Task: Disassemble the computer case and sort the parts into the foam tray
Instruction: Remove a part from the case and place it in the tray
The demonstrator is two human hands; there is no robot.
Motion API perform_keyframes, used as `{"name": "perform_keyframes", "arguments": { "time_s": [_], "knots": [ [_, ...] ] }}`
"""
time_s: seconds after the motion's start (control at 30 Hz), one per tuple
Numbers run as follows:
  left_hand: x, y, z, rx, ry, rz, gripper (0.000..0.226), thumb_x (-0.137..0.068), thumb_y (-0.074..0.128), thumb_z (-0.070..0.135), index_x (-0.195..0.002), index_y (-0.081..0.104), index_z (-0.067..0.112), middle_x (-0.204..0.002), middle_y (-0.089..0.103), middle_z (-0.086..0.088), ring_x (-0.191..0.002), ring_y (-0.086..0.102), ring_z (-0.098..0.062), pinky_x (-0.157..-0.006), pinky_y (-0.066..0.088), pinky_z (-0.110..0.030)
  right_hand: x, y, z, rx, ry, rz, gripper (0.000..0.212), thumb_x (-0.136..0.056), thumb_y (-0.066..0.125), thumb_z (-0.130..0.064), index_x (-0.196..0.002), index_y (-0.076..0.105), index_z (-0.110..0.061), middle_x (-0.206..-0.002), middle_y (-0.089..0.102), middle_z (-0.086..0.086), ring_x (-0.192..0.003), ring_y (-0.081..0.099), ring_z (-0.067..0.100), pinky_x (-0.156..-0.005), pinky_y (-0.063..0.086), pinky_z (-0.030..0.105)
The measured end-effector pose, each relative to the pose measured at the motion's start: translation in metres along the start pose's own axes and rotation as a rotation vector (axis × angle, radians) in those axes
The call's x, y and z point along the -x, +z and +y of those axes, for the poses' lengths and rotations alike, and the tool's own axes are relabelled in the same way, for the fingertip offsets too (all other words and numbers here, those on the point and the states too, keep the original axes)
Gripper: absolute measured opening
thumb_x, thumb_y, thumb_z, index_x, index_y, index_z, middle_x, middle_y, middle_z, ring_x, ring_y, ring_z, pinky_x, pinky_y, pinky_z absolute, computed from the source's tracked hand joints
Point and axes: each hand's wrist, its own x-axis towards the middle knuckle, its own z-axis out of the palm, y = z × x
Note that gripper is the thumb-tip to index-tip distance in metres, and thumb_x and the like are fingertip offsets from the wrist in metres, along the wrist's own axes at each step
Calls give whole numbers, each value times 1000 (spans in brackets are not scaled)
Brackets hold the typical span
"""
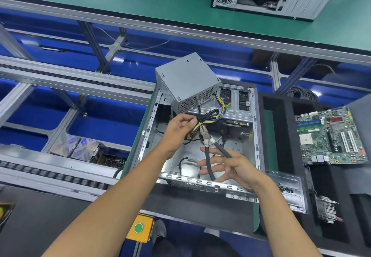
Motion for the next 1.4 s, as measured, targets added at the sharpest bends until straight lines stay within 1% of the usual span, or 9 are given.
{"name": "perform_keyframes", "arguments": {
  "time_s": [0.1,0.27,0.37,0.57,0.83,1.0,1.13,1.3,1.4],
  "knots": [
    [1,1,0,14,10,-11,12,-99,66,8,-110,63,6,-80,75,4,-67,65,-4,-62,49,-15,1,-1,-1,-21,-20,7,79,-66,38,3,-137,63,-23,-130,66,23,-120,63,44,-71,62,40],
    [1,1,0,20,19,-13,14,-95,71,6,-107,64,9,-90,78,-4,-76,71,-10,-67,54,-21,1,0,-3,-21,3,23,77,-68,39,0,-138,61,-22,-130,67,21,-121,64,42,-68,62,39],
    [1,-1,0,27,24,-5,20,-91,76,7,-107,65,11,-97,79,-9,-85,73,-14,-75,57,-23,1,1,-4,-41,29,24,79,-66,40,1,-140,58,-16,-129,67,22,-119,65,42,-68,62,42],
    [1,-1,-2,-2,37,18,26,-83,84,6,-99,67,17,-95,76,-7,-89,71,-18,-87,59,-30,8,-3,-18,-73,185,0,76,-65,43,-1,-139,55,-12,-129,68,19,-119,66,38,-61,61,34],
    [4,-2,-1,-51,78,41,28,-81,86,10,-100,66,14,-87,77,2,-80,70,-9,-79,55,-20,10,1,-32,-68,295,40,66,-78,26,9,-134,58,-6,-123,70,21,-116,68,37,-74,62,45],
    [2,-1,-5,-115,88,61,29,-78,89,17,-96,67,18,-85,75,5,-83,67,-10,-89,56,-32,12,3,-47,-73,315,32,68,-76,26,8,-137,54,-6,-126,68,24,-119,65,41,-78,60,48],
    [3,2,-5,-99,97,86,33,-75,91,23,-96,66,18,-92,77,-4,-90,71,-15,-91,57,-37,17,5,-57,-82,298,33,73,-65,35,3,-136,52,-4,-126,66,27,-118,65,45,-99,48,62],
    [4,3,-3,-141,143,116,30,-76,91,23,-93,66,23,-90,77,-1,-88,71,-9,-83,55,-25,17,14,-57,-58,301,68,73,-64,34,2,-134,53,-1,-123,68,27,-115,67,43,-94,53,55],
    [5,5,-2,-179,170,126,29,-77,91,21,-90,66,27,-87,76,4,-86,69,-7,-79,54,-21,17,20,-52,-150,287,109,71,-63,33,5,-131,57,7,-121,67,32,-114,66,46,-91,55,62]
  ]
}}
